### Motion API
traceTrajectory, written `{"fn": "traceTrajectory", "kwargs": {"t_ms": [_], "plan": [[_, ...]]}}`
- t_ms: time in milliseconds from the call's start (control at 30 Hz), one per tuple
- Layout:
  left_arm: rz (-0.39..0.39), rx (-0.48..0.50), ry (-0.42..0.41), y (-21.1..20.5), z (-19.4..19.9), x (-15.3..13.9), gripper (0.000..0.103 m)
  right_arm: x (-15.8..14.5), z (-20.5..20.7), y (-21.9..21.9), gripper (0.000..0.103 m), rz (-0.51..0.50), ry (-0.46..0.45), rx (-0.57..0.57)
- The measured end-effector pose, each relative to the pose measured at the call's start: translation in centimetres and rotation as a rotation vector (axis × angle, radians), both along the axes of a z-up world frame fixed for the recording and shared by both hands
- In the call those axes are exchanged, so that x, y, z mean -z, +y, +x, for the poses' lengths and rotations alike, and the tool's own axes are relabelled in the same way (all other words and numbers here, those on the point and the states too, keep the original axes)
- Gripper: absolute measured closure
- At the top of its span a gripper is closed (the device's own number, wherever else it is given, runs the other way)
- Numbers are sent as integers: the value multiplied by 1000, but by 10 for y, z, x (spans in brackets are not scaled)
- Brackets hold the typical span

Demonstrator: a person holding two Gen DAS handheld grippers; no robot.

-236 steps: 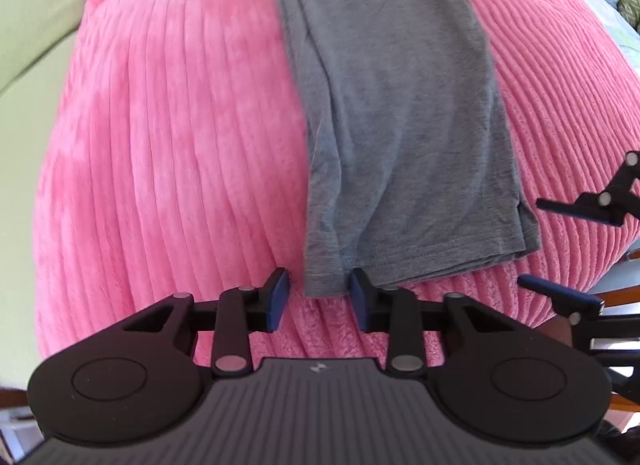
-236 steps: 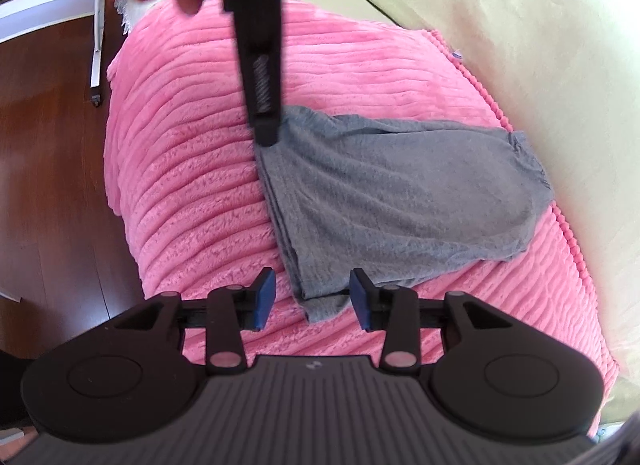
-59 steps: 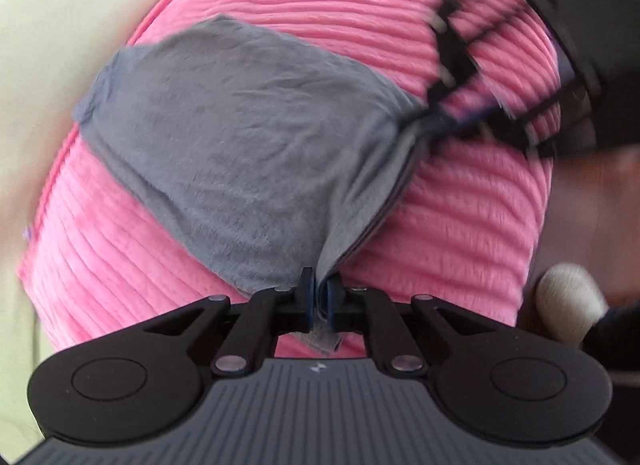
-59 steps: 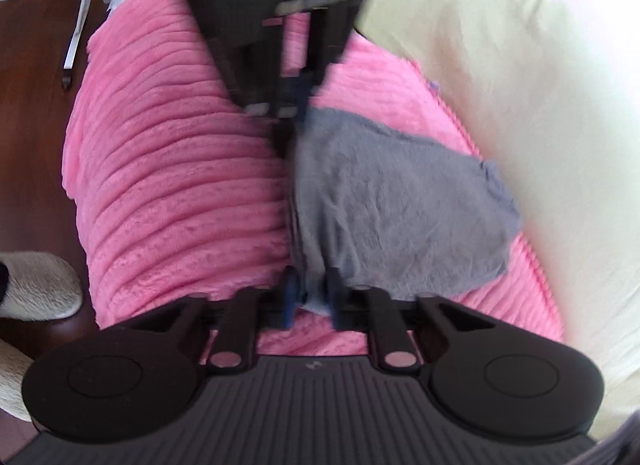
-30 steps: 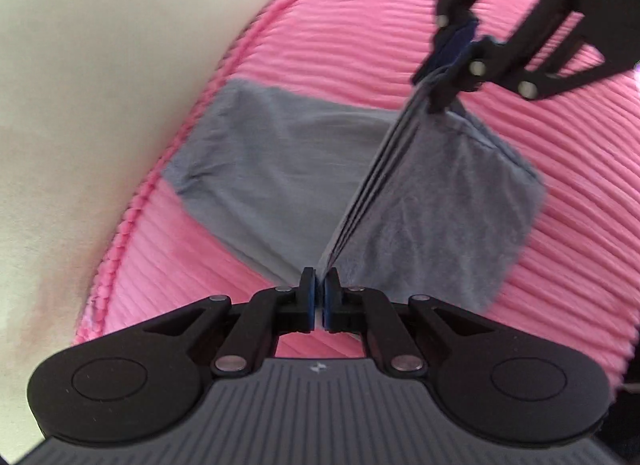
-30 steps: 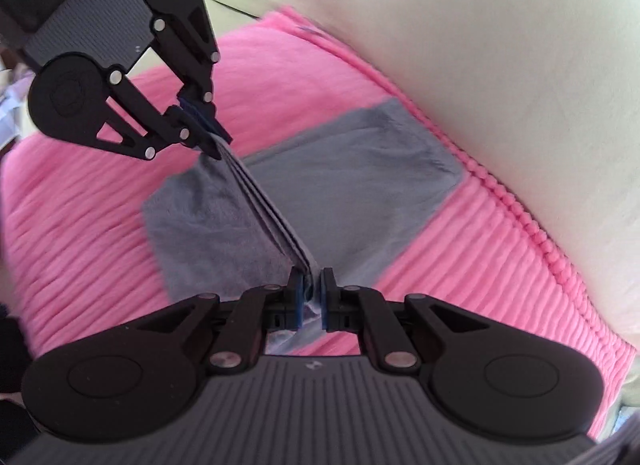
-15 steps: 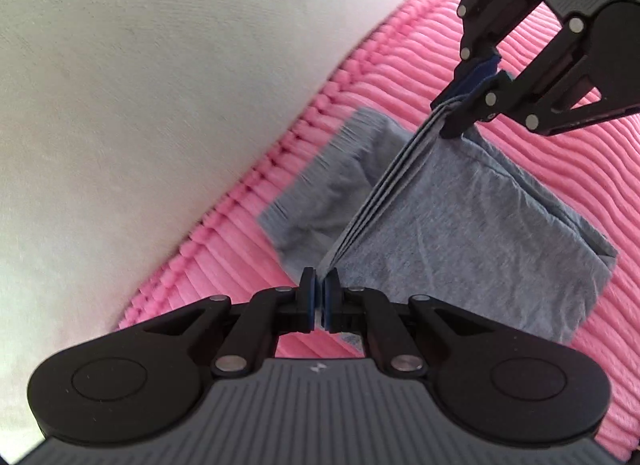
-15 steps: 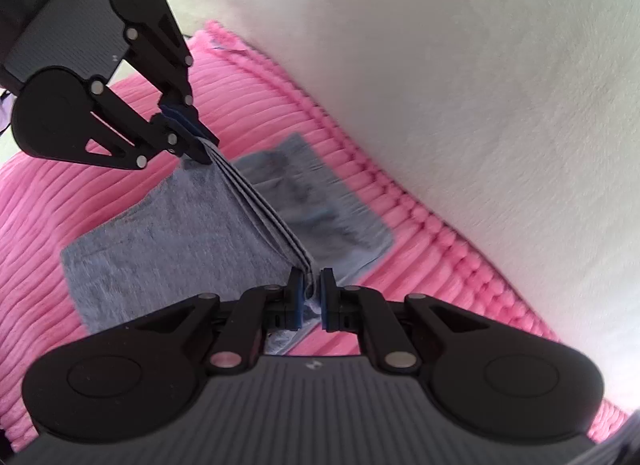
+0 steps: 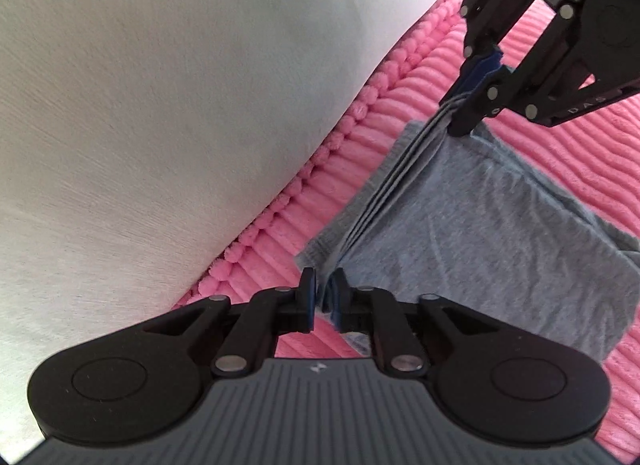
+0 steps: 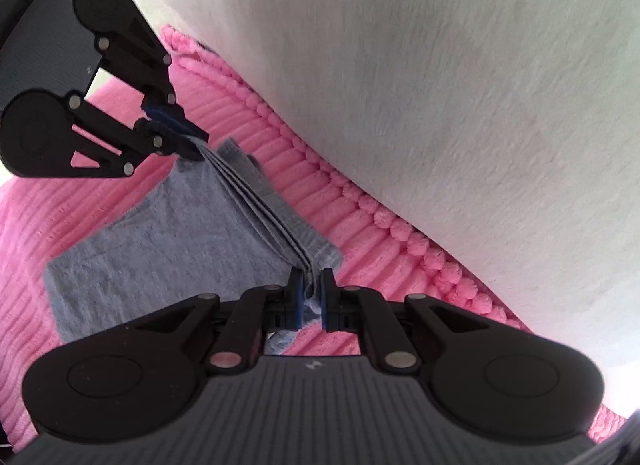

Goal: Fold clothes
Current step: 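Open both grippers and release the folded grey garment on the blanket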

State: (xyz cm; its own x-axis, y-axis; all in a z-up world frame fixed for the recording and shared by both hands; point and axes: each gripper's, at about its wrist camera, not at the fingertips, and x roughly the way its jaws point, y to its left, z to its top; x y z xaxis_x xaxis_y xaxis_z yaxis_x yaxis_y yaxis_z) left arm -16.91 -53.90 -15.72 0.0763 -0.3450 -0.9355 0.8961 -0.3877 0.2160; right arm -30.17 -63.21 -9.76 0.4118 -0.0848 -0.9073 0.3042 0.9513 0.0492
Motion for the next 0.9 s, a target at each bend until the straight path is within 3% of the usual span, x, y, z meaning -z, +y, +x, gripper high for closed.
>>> {"fn": "traceTrajectory", "kwargs": {"t_ms": [33,133,333,433,500,567,667,733,800,900], "plan": [[7,-21,-6,-3,5,3,74,2,1,-1,94,-1,4,10],[14,-72,-13,-7,20,6,69,4,0,-7,66,-34,23,90],[-15,-163,57,12,43,-15,69,-21,-31,-10,65,-24,-74,235],[-47,-129,150,27,31,-25,62,-28,-43,7,71,2,-160,227],[-58,-90,170,27,20,-19,56,-21,-40,13,81,16,-181,198],[-50,-88,135,20,9,0,56,-8,-33,18,84,28,-164,186],[-33,-193,81,12,16,27,54,15,-27,15,84,1,-126,229],[-37,-270,102,12,29,26,54,21,-34,11,84,-45,-107,317],[-63,-334,139,21,41,15,54,5,-52,10,83,-82,-160,436],[-88,-407,121,50,51,-3,56,-20,-86,24,76,-81,-215,543]]}}
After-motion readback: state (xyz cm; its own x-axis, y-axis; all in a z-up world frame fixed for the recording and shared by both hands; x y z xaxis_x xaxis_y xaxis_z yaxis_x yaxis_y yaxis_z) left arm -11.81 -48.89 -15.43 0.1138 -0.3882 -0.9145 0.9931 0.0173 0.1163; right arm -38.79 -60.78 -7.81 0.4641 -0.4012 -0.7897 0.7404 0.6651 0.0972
